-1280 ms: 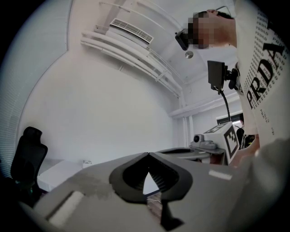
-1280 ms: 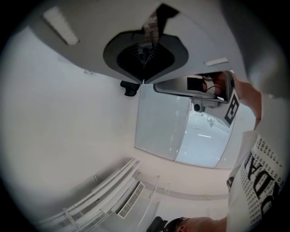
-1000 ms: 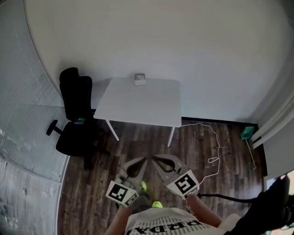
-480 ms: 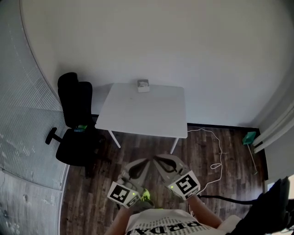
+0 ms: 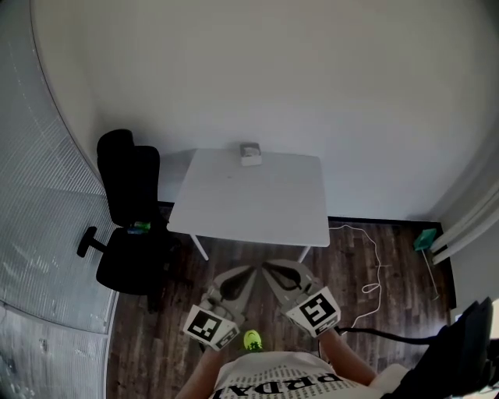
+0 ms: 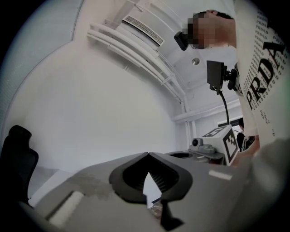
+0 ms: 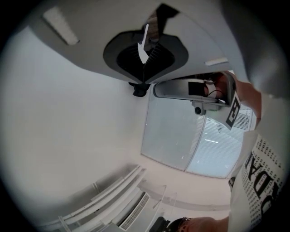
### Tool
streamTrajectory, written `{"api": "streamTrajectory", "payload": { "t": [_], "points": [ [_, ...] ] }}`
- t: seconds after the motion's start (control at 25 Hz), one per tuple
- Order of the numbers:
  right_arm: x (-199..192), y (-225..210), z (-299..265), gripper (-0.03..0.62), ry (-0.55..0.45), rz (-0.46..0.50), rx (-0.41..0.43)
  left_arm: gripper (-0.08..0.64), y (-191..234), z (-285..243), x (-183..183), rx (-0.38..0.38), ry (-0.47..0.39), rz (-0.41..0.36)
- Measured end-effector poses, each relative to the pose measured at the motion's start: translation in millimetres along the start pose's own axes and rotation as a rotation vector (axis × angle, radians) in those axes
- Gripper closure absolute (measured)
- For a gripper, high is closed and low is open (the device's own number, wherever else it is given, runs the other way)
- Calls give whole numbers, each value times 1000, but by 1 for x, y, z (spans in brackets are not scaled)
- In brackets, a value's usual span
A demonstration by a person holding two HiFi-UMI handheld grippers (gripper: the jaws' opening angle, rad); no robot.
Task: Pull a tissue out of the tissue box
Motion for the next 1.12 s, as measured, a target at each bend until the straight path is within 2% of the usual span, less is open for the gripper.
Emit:
{"api": "streamTrajectory", "payload": {
  "t": [0.24, 0.56, 1.12],
  "points": [
    [-10, -8, -25, 584, 14, -12, -13, 565, 33, 0, -1, 8, 4, 1],
    [-30, -45, -50, 584, 24, -26, -1, 565, 67, -19, -19, 52, 20, 19],
    [-55, -160, -79, 584, 8, -58, 32, 565, 113, -123, -48, 88, 38, -7]
  ]
}}
Point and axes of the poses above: the fingertips, and each gripper's own axes: z backward along the fingers, y to its left, x out of its top, the point moved 4 cm from there along z, backward along the fingers, and after that the axes turned 11 degrees about -y, right-handed, at the moved point
